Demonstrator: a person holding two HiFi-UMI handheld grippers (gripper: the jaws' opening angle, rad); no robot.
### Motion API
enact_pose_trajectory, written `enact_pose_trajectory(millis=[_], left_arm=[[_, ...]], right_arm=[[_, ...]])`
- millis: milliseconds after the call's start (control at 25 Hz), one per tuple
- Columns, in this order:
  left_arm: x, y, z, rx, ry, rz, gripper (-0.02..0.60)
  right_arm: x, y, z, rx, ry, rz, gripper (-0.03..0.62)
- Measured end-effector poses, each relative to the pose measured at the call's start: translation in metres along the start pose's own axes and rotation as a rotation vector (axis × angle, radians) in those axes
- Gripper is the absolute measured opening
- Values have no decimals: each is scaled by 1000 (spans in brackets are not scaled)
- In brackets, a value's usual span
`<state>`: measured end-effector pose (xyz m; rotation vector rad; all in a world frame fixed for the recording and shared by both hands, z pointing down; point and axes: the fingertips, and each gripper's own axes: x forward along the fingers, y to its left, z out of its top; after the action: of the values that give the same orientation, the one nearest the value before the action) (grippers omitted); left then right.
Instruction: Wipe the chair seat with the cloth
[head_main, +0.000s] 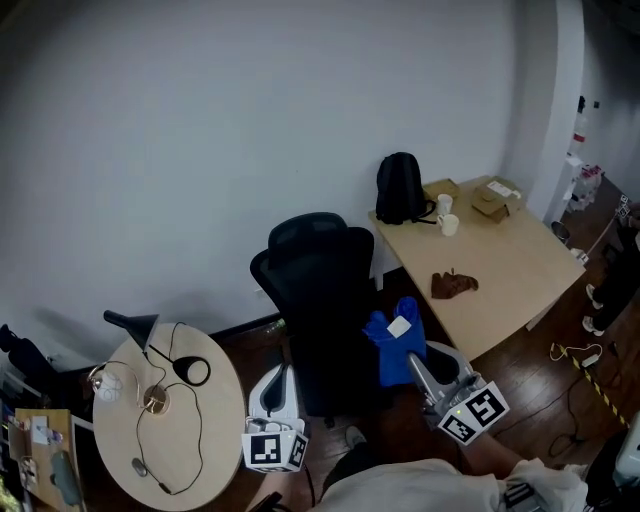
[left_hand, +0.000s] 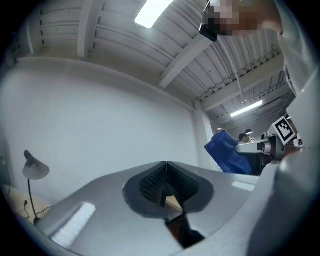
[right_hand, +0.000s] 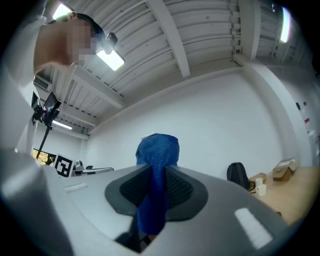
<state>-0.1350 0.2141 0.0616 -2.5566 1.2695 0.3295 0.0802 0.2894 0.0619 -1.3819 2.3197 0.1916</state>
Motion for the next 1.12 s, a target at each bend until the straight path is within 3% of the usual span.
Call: enact_pose_trajectory(millis=[200,400,520,880,1120], left_arm=[[-69,-84,27,-13,14,-23,61],[-135,-140,54,9,28,-4,61],[-147,-146,76,37,18,0,61],[-152,-154,103,22,34,-19,61],[-170,-154,102,30,34,-35,54]], right_arm=[[-92,33,32,3,13,-5,75],[-175,63,56,25,-18,0,74],[-183,72,72,19,-24,4,74],[-183,93,96,46,-3,-14,74],[-195,113,87,46,13,-24,74]])
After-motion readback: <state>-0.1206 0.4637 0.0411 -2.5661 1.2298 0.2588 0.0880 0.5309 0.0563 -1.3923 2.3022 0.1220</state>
